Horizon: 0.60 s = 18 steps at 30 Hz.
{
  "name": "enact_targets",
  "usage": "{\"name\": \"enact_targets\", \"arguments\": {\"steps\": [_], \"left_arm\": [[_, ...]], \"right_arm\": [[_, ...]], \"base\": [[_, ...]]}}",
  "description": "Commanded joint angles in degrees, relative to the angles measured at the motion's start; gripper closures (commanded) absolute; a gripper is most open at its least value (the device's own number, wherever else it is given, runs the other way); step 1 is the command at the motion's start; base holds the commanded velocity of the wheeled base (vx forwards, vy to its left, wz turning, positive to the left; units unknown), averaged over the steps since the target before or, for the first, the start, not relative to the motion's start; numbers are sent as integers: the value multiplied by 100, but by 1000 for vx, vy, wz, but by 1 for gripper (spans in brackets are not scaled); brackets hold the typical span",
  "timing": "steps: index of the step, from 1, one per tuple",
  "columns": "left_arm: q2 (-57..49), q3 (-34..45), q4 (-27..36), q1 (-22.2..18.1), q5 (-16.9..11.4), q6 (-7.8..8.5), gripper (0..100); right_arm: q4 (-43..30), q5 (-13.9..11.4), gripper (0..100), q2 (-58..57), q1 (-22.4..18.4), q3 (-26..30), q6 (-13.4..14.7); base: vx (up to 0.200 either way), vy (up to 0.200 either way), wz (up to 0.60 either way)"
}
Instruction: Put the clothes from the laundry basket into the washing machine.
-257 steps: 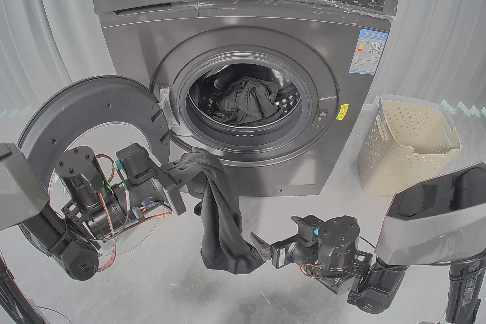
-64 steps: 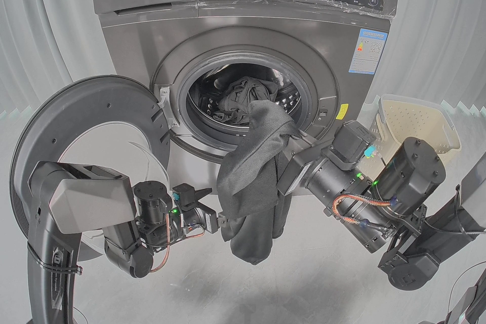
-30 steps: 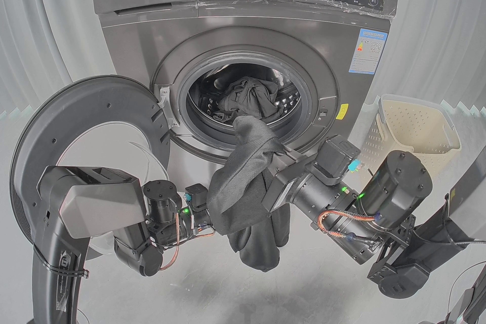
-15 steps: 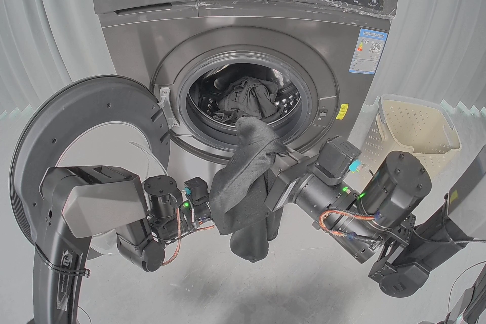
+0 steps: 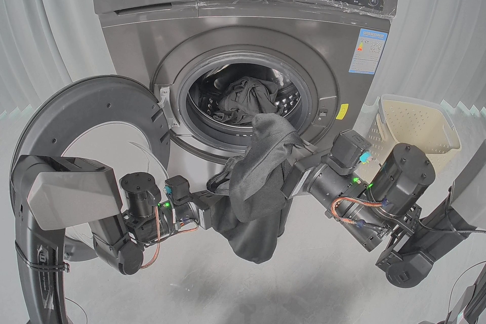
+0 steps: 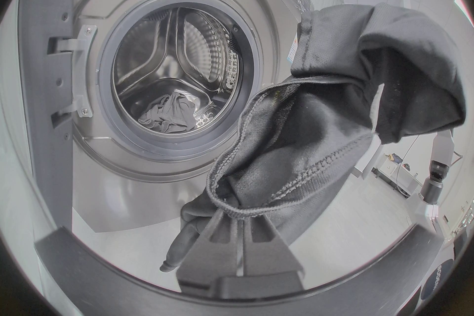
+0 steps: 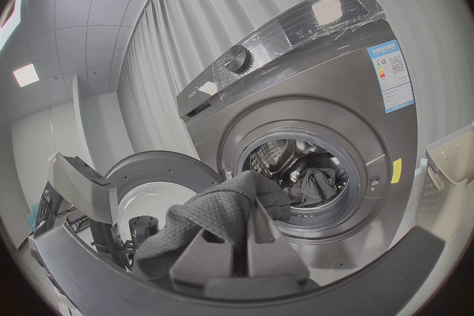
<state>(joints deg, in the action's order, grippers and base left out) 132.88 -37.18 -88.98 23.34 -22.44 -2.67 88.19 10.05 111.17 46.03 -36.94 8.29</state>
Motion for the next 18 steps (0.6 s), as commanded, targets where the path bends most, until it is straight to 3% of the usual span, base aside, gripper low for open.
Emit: {"name": "enact_targets", "arguments": {"steps": [1,5,18], "left_arm": [[-271,282,-5,-23,-6,56,100],[-280,396,-14,-23,-6,126,100],[-271,677,-5,74,-76,135,100]], "right_arm": [[6,-3,100,-25,-24,20,-3],[6,-3,100,-7,-15,37,6],[6,6,100,46,73,-50,6]], "base": [[0,0,0],[0,0,0],[0,0,0]]}}
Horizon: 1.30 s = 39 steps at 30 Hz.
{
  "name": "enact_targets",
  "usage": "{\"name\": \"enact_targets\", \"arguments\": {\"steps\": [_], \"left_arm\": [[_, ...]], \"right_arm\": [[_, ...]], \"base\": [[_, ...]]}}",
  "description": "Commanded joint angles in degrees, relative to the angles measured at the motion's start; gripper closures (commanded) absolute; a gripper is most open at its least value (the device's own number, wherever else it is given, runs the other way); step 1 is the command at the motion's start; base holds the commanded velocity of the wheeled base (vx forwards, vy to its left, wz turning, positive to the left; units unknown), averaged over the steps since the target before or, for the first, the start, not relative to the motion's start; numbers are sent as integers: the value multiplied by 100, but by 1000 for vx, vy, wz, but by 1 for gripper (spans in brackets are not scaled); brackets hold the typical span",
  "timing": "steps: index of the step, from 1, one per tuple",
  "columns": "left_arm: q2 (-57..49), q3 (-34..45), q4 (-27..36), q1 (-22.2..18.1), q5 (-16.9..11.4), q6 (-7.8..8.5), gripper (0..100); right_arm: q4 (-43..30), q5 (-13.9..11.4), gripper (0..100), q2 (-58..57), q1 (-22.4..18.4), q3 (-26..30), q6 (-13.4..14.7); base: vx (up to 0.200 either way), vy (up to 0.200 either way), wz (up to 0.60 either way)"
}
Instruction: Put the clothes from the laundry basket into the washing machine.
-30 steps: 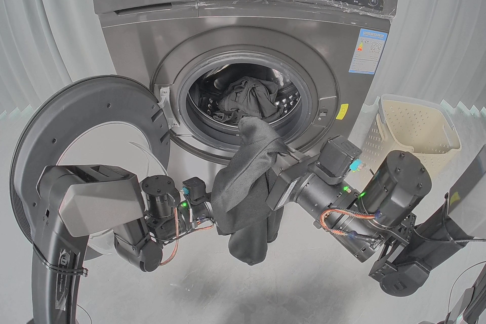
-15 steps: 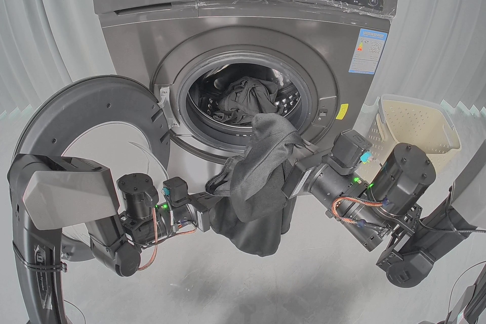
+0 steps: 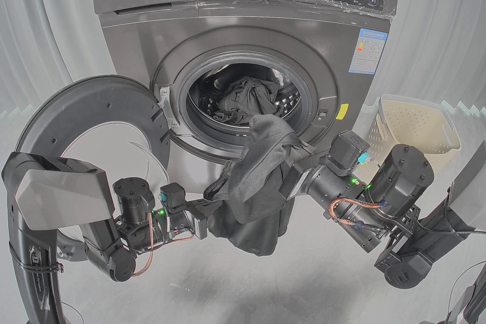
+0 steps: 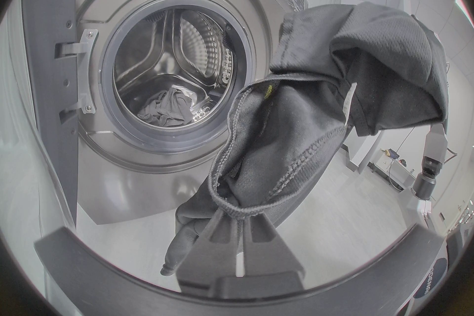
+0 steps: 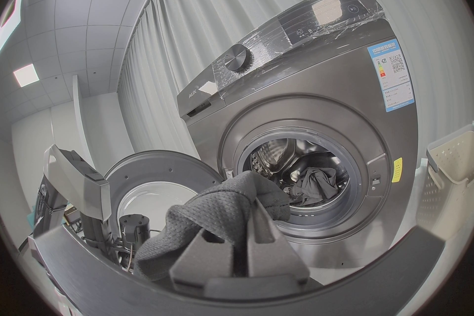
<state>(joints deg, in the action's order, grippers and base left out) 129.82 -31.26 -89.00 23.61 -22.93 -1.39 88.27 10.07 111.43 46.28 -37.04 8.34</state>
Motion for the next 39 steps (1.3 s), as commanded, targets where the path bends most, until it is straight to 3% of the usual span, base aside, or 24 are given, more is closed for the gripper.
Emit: {"name": "enact_targets", "arguments": {"steps": [1,2,3,16,22,39], "left_arm": [[70,102,-3,100,-36,16,100],[96,111,-3,144,-62,16,100],[149,93,-3,196,-71,34,0],[791,-522,-3,240,78,51,0],[817,-715,-3,152,307,25,0],[738,-742,-3,-296,298,7,0]], "right_arm": [[-3,4,100,27,66,-49,1],[-3,4,100,27,83,-58,1],[-3,4,100,27,101,-67,1],[-3,-5,100,-25,171,-58,-8],[6,-5,100,-34,171,-32,1],[6,-58,100,-96,101,74,-8]], "base": [[0,0,0],[0,0,0],[0,0,0],[0,0,0],[0,0,0],[0,0,0]]}}
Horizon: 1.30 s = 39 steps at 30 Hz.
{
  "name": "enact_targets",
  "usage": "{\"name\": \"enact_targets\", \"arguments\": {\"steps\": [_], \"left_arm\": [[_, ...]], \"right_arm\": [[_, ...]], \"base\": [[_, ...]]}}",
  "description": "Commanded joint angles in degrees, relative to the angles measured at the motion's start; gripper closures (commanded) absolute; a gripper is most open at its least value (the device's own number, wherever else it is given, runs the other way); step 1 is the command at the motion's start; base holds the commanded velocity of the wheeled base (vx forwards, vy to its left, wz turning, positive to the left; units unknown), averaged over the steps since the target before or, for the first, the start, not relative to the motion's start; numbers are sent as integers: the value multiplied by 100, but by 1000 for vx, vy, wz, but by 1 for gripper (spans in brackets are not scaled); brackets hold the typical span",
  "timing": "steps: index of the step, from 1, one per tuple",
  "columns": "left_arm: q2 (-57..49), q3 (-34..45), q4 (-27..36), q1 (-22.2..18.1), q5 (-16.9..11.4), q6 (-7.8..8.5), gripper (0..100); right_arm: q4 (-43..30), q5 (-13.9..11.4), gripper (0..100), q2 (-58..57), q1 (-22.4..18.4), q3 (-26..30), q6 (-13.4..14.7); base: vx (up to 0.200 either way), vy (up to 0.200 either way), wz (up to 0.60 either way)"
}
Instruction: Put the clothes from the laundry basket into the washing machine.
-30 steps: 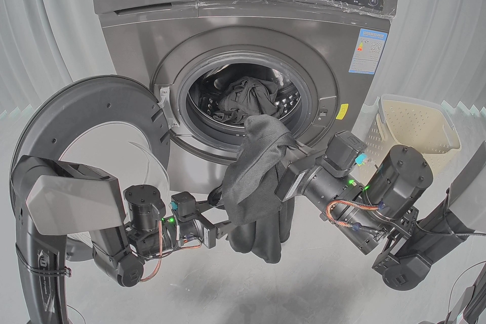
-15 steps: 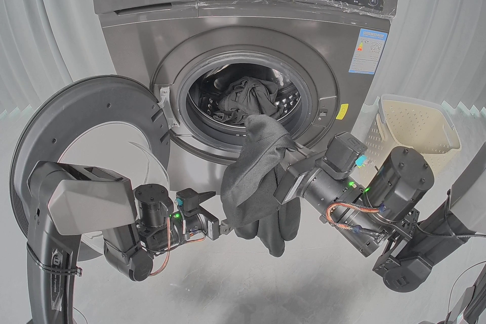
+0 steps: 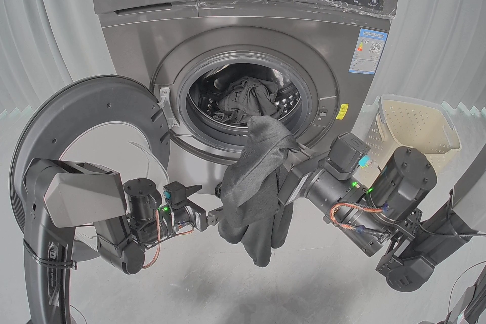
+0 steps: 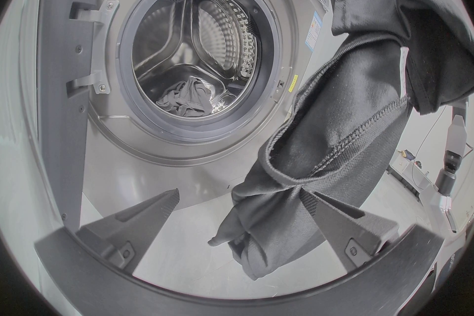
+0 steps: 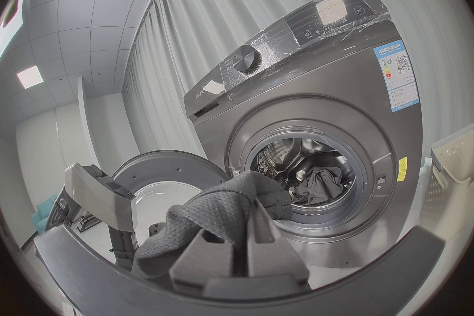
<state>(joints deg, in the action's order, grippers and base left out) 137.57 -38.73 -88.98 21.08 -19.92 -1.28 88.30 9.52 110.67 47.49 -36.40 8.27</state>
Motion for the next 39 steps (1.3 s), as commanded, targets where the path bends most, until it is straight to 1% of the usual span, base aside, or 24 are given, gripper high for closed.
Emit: {"name": "enact_targets", "arguments": {"steps": [1,14,22,31,39], "left_arm": [[-37,6,-5,-51,-3,-4,0],[42,-223,-5,-77,6,-48,0],[270,-451,-5,2,-3,-48,0],[297,-574,-5,98,-21,-48,0],[385,-812,-5,142,-21,-48,0]], "right_arm": [[3,-3,100,-19,-21,19,0],[3,15,100,-1,58,10,8],[-5,50,100,16,137,-34,8],[-5,50,100,16,137,-25,8],[-5,50,100,8,234,10,8]], "base": [[0,0,0],[0,0,0],[0,0,0],[0,0,0],[0,0,0]]}}
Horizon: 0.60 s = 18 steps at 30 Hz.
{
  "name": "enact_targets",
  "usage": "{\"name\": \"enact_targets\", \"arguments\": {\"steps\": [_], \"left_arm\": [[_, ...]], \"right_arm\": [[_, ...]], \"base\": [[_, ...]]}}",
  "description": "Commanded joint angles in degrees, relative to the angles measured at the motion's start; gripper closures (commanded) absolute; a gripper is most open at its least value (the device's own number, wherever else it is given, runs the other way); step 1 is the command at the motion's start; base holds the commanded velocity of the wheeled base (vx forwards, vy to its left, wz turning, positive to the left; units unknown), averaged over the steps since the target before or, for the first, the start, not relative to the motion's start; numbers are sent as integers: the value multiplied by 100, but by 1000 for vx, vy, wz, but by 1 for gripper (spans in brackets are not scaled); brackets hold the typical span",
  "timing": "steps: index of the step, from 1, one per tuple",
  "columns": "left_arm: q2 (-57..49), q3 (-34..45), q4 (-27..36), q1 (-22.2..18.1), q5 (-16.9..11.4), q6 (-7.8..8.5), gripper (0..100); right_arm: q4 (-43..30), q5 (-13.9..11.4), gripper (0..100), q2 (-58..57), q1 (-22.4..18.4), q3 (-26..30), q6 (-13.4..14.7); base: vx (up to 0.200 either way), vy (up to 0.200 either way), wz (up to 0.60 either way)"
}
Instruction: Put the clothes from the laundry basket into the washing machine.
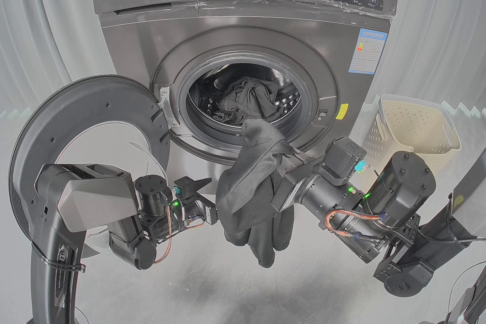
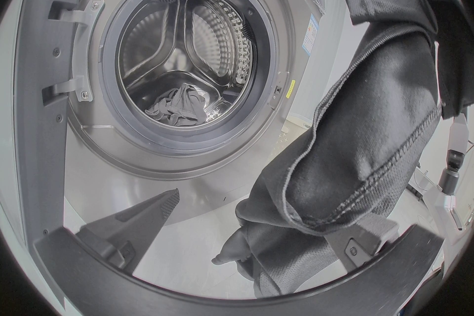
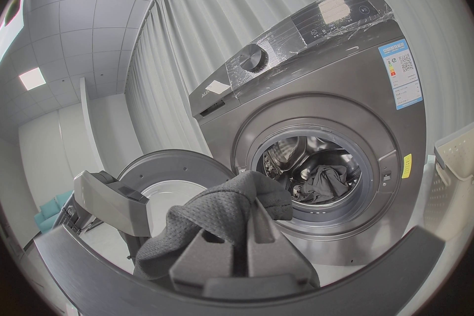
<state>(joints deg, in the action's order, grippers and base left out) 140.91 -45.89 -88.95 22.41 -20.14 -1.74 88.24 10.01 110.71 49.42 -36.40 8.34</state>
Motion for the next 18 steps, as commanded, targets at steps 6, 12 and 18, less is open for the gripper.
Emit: {"name": "enact_targets", "arguments": {"steps": [6,12,18], "left_arm": [[94,-202,-8,62,-122,7,0],[156,-237,-8,194,-333,78,0],[182,-360,-8,255,-324,95,0]], "right_arm": [[1,1,100,12,85,1,1],[9,1,100,20,94,1,1],[9,1,100,29,94,10,1]], "base": [[0,0,0],[0,0,0],[0,0,0]]}}
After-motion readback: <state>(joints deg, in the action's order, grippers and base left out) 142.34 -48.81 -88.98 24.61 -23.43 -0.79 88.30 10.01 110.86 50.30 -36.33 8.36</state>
